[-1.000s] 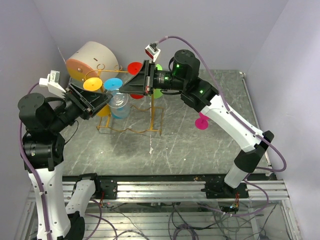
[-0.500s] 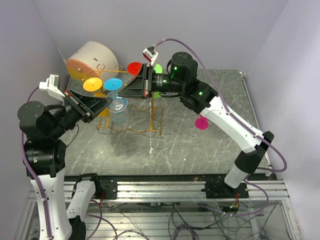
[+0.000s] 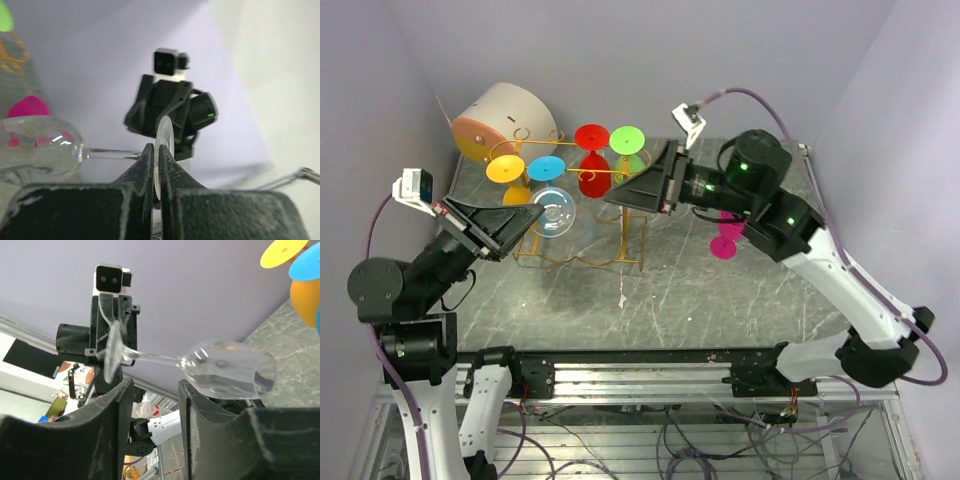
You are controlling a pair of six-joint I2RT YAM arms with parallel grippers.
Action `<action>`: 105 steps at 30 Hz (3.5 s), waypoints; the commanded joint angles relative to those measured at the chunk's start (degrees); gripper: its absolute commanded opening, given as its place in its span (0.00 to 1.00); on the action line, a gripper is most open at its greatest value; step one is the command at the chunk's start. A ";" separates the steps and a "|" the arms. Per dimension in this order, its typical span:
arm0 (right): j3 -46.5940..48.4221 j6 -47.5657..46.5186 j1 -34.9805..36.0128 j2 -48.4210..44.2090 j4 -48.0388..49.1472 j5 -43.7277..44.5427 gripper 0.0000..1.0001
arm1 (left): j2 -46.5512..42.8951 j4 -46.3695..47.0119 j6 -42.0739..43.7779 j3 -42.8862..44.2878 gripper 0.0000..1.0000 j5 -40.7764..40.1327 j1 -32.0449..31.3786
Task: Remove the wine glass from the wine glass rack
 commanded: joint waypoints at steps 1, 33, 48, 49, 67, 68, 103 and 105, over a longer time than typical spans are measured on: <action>-7.14 -3.80 -0.83 -6.51 3.68 0.23 0.43 | -2.43 23.53 -18.35 -2.48 0.07 0.70 -0.15; -19.32 2.94 -1.29 -10.07 47.58 -19.25 0.51 | -3.24 60.86 -45.59 -4.12 0.07 -8.35 -0.10; -18.71 9.76 -1.22 -4.96 63.55 -22.94 0.38 | -4.33 59.68 -43.77 -6.63 0.07 -7.90 -0.05; -18.81 10.16 -1.22 -4.93 64.37 -23.05 0.36 | -4.51 59.53 -43.64 -7.03 0.07 -7.94 -0.05; -20.58 10.21 -1.24 -6.44 66.84 -21.82 0.00 | -6.58 48.94 -35.76 -8.17 0.13 -5.64 -0.06; -20.47 9.21 -1.22 -6.98 65.49 -21.70 0.00 | -6.90 46.92 -34.47 -8.02 0.16 -5.39 -0.05; 5.63 -36.97 -1.23 -14.10 -4.11 33.75 0.00 | -5.02 -15.24 12.32 5.67 0.50 -9.27 -0.07; 8.72 -39.20 -1.23 -12.69 -7.45 39.96 0.00 | -4.57 -15.73 13.67 5.69 0.50 -9.18 -0.10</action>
